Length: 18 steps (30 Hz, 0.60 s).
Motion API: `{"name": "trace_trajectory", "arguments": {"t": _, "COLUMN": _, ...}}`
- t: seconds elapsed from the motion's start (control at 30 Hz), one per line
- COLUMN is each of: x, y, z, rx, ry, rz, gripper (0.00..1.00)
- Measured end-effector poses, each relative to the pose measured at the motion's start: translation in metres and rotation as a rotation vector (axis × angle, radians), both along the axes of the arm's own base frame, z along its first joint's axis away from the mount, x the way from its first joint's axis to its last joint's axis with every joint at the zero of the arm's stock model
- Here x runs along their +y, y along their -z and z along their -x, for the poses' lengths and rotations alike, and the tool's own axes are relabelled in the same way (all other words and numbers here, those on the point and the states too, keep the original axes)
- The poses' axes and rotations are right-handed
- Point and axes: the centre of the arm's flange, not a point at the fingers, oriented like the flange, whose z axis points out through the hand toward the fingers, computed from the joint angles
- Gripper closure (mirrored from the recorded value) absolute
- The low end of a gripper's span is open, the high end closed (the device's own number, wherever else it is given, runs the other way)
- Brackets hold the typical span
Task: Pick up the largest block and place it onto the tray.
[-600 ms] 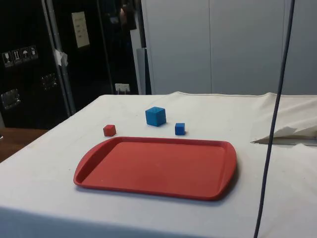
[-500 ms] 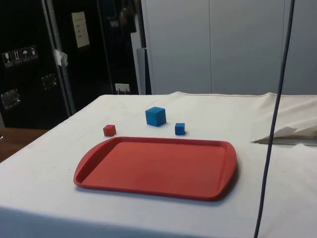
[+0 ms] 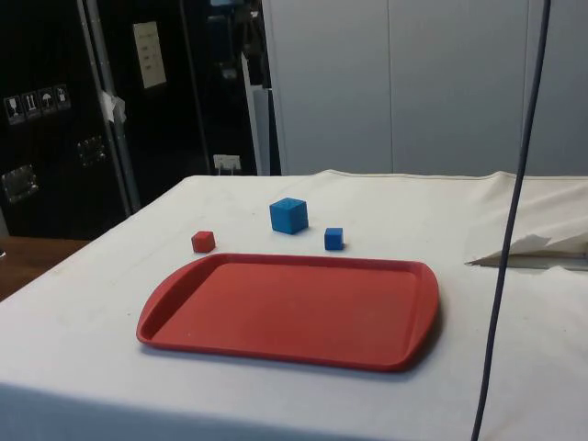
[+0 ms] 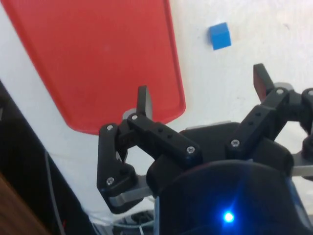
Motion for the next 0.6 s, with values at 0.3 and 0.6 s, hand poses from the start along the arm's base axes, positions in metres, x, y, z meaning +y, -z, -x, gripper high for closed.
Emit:
{"name": "trace_trajectory", "arguments": {"t": 0.3, "x": -0.022, "y": 0.029, "z": 0.001, "rx": -0.010, "ry": -0.002, "rz": 0.010, "gripper": 0.00}}
{"name": "trace_trajectory", "arguments": {"t": 0.6, "x": -0.031, "y": 0.054, "z": 0.001, "rx": -0.013, "ry": 0.003, "rz": 0.022, "gripper": 0.00}}
